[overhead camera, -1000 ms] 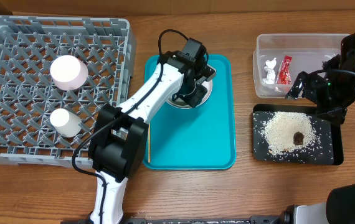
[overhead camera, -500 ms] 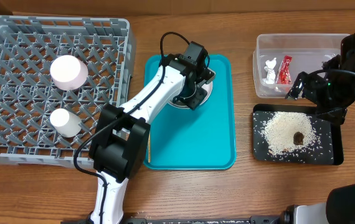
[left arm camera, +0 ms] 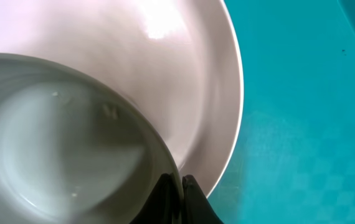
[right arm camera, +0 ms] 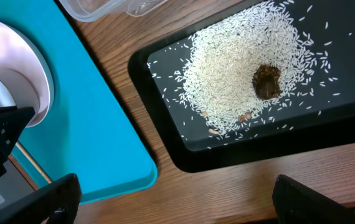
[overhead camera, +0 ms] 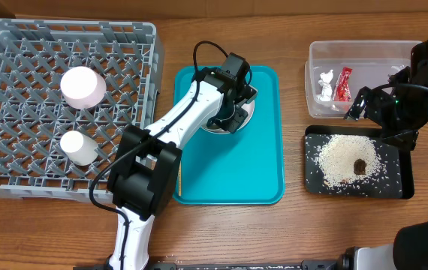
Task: Sort waste into correct bins and load items into the dishwasher
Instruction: 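Carry the bowl with left gripper and place it in the dish rack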
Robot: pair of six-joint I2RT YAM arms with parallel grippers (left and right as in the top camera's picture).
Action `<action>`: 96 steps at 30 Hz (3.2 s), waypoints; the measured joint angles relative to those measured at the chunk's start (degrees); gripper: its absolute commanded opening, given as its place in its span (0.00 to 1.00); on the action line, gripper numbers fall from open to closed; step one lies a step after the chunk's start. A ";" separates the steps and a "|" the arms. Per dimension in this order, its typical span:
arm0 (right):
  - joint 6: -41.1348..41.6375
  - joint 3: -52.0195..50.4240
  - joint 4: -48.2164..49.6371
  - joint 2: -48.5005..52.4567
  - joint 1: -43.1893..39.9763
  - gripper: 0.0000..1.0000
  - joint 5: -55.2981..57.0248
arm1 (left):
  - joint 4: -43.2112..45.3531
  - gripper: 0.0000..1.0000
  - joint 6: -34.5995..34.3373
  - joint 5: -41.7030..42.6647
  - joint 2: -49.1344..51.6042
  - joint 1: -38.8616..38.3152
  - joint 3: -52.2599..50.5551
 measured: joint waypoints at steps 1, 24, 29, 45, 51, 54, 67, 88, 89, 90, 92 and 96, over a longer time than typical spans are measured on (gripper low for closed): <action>0.00 0.00 -0.04 0.00 0.00 1.00 0.00 | -0.02 0.04 -0.02 -0.07 0.00 0.00 0.04; 0.02 0.00 -0.31 0.00 0.00 1.00 0.02 | -13.40 0.04 -4.02 15.56 -6.62 18.12 22.88; 0.00 0.00 -0.31 0.00 0.00 1.00 0.00 | -14.53 0.04 -1.55 31.87 -6.86 29.46 23.10; -0.02 0.00 -0.31 0.00 0.00 1.00 0.02 | -15.93 0.04 4.04 63.49 2.62 42.42 23.10; 0.00 0.00 -0.39 0.00 0.00 1.00 0.02 | -16.98 0.04 4.42 67.80 8.02 44.06 23.08; -0.02 0.00 -0.44 0.00 0.00 1.00 0.02 | -17.86 0.04 5.07 69.53 8.48 45.27 23.10; -0.02 0.00 -0.63 0.00 0.00 1.00 0.00 | -26.58 0.31 8.22 63.45 8.63 52.39 23.15; -0.02 0.00 -0.85 0.00 0.00 1.00 0.02 | -36.48 0.04 18.80 64.35 9.01 56.04 23.56; -0.02 0.00 -0.90 0.00 0.00 1.00 0.02 | -37.86 0.04 20.15 65.70 9.16 56.15 23.56; -0.02 0.00 -0.90 0.00 0.00 1.00 0.02 | -39.39 0.04 21.57 67.25 9.29 56.30 23.47; -0.02 0.00 -0.90 0.00 0.00 1.00 0.02 | -41.29 0.04 24.20 70.20 9.53 56.41 23.45; -0.02 0.00 -0.87 0.00 0.00 1.00 0.02 | -41.99 0.04 27.61 74.23 9.77 56.08 23.45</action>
